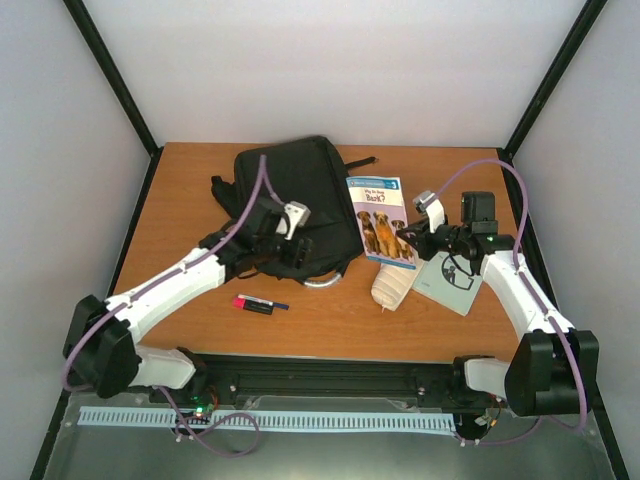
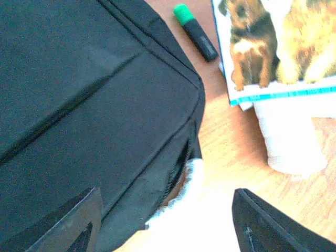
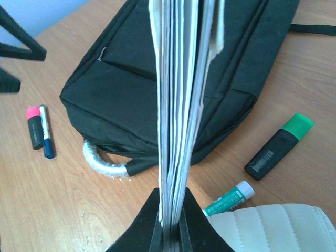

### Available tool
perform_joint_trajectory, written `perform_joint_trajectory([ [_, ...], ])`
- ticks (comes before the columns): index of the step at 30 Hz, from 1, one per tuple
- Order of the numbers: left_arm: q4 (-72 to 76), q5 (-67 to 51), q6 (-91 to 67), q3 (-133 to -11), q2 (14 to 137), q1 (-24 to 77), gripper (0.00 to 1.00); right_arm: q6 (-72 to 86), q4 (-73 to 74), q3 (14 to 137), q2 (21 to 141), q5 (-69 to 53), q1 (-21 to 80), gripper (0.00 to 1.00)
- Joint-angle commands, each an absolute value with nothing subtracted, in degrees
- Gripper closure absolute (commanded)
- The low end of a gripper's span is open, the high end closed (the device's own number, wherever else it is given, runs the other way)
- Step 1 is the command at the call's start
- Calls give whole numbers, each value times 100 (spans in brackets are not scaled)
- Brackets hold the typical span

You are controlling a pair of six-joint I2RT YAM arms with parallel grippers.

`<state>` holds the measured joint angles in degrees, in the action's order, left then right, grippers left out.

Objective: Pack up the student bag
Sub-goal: Place the book in the student bag.

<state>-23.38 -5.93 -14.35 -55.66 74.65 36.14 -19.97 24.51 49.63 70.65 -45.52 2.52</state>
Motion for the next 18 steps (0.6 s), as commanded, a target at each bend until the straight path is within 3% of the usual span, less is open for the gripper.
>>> perform_joint_trajectory([
  [1,-3126,-287,-596,-6076,7994,4016,33,-2018,2174,5062,7045,-4286,202,97],
  [8,-3352,714,-279,-6499,8707,4809,35,-1958,2145,5071,7001,-4088,202,97],
  [18,-3515,1102,-211,-6810,9455,4896,36,-1949,2162,5091,7022,-4097,200,97],
])
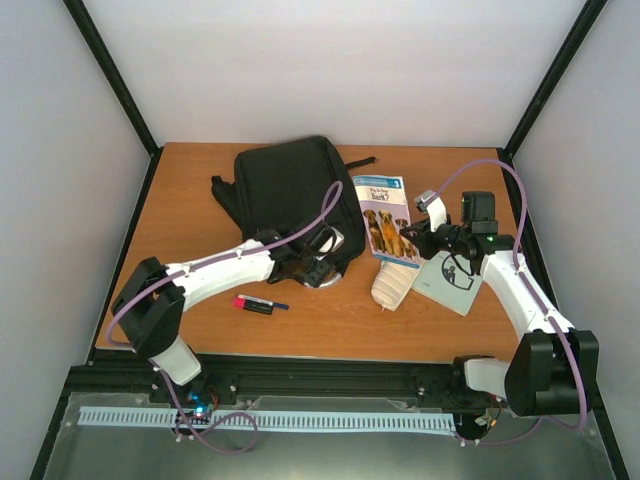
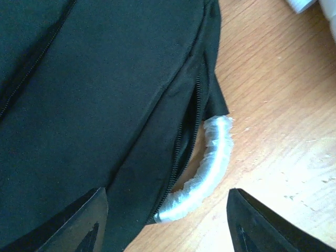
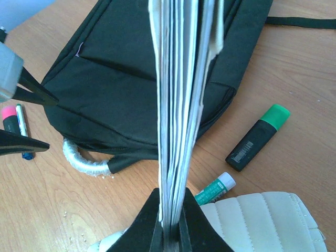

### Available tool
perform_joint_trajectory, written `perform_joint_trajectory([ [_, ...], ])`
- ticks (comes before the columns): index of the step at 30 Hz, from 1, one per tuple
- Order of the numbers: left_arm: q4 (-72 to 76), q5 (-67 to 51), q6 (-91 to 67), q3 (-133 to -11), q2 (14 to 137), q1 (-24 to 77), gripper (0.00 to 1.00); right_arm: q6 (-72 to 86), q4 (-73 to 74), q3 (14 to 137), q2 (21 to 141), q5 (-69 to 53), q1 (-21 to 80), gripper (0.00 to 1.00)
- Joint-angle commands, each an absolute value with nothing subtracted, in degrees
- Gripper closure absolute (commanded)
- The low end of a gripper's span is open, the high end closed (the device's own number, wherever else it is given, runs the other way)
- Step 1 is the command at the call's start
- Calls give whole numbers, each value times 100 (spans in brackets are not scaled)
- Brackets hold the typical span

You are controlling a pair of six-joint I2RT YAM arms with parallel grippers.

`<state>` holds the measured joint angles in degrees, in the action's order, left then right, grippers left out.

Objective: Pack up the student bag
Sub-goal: Place the book in the student bag.

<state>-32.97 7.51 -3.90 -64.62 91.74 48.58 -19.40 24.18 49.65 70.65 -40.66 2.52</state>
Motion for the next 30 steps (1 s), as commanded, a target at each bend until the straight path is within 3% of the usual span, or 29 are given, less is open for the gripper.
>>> perform_joint_trajectory([
  [1,-3543,1186,-211,-6838,9529,4896,37,-1951,2160,5085,7022,-4096,194,97],
  [15,-3751,2208,-370,-7072,10295,4894,40,-1978,2222,5110,7093,-4166,193,97],
  [24,-3727,2158,-530,-7251,10721,4878,48,-1980,2241,5126,7093,-4199,194,97],
  [30,-3675,1607,-707,-7339,10920,4723,67,-1982,2258,5130,7084,-4208,193,97],
])
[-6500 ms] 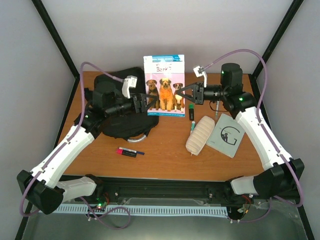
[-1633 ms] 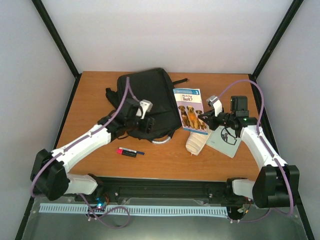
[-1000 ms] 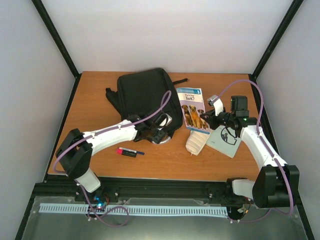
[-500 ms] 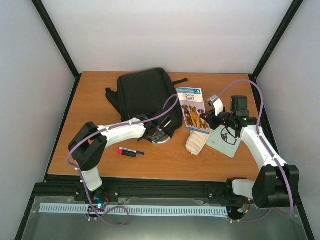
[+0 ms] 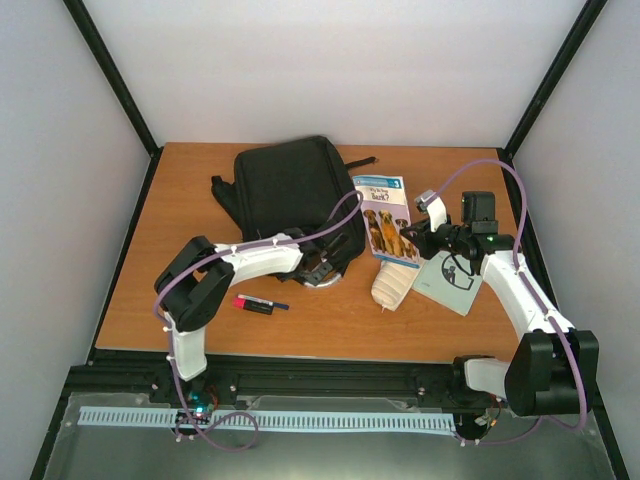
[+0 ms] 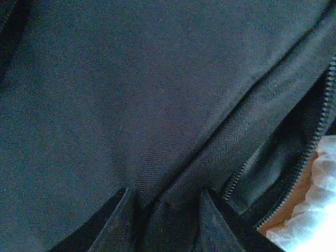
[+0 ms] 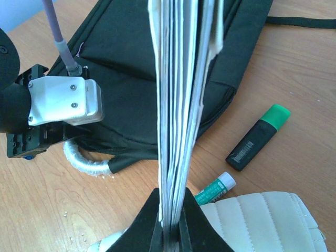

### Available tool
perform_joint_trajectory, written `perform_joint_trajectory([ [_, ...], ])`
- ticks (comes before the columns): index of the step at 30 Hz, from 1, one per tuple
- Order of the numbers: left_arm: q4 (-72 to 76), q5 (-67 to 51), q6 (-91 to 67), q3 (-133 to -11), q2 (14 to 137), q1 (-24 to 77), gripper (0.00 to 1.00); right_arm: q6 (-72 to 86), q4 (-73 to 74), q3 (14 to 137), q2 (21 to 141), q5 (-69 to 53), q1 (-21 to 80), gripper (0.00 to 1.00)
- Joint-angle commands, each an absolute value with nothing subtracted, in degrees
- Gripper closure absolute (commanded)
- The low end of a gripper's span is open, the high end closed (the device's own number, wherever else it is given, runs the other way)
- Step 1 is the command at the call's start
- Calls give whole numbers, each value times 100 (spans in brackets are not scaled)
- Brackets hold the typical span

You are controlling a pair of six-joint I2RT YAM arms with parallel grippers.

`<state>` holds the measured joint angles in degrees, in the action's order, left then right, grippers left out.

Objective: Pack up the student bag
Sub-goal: Place the book in the student bag.

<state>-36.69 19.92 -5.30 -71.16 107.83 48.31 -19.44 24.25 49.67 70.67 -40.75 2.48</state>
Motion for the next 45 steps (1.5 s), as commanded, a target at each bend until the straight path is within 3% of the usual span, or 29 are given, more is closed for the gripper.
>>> perform_joint_trajectory([
  [1,-3652,1564,-732,-7335,10924,4696,71,-1986,2259,5132,7084,-4210,193,97],
  [10,-3649,1533,-793,-7361,10800,4564,99,-1952,2267,5133,7101,-4227,185,97],
  [19,-3954,1732,-812,-7586,9943,4561,99,-1148,2412,5440,6936,-4490,185,97],
  [30,-4208,2215,-495,-8279,9161,4367,99,-252,4367,6727,7104,-5133,186,97],
  [37,-4185,2305,-414,-8690,9122,4256,99,534,4996,6552,6817,-5642,185,97],
  [45,-3858,2378,-596,-8328,8927,4201,99,852,5565,5714,6689,-6369,186,97],
])
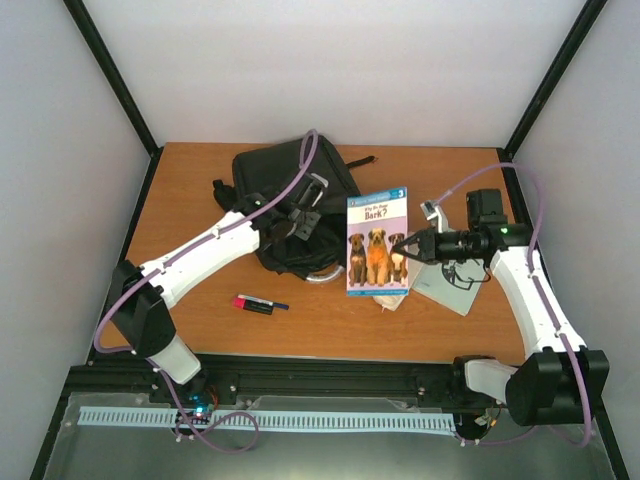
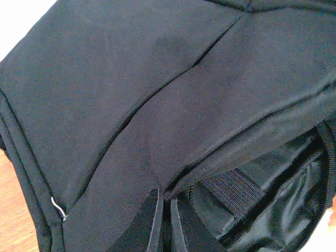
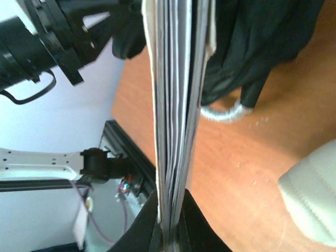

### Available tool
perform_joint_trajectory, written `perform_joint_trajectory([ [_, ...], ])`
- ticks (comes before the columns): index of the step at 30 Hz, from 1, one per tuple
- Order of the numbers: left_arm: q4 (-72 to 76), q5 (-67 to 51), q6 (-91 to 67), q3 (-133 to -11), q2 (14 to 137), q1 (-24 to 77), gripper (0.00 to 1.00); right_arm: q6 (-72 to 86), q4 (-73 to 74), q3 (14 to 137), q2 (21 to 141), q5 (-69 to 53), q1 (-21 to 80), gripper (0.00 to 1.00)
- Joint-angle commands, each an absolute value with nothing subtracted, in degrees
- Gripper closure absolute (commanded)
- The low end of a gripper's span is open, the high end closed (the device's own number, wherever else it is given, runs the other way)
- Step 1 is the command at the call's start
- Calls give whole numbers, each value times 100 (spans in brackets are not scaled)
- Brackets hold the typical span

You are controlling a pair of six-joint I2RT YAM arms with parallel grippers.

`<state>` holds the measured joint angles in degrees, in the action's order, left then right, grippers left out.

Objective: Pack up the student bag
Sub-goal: Place the book in the student bag.

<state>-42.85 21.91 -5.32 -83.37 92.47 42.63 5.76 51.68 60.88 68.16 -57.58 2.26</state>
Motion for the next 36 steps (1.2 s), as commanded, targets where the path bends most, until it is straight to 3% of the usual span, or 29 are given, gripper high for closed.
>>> perform_joint_trajectory([
  [1,-3813,2377,-644,-8271,8903,4201,99,878,5592,5580,6678,-6408,189,97],
  [7,-3565,2355,-697,-8025,8809,4196,99,1290,5364,4842,6648,-6492,185,97],
  [15,-3465,2254,-747,-7932,8859,4184,99,1290,5371,4894,7058,-6734,198,97],
  [20,-3277,2056,-728,-7800,8764,4173,99,1917,4670,4342,7042,-7063,358,97],
  [36,-3036,1711,-869,-7647,8515,4172,99,1936,3715,5113,8108,-7420,1344,97],
])
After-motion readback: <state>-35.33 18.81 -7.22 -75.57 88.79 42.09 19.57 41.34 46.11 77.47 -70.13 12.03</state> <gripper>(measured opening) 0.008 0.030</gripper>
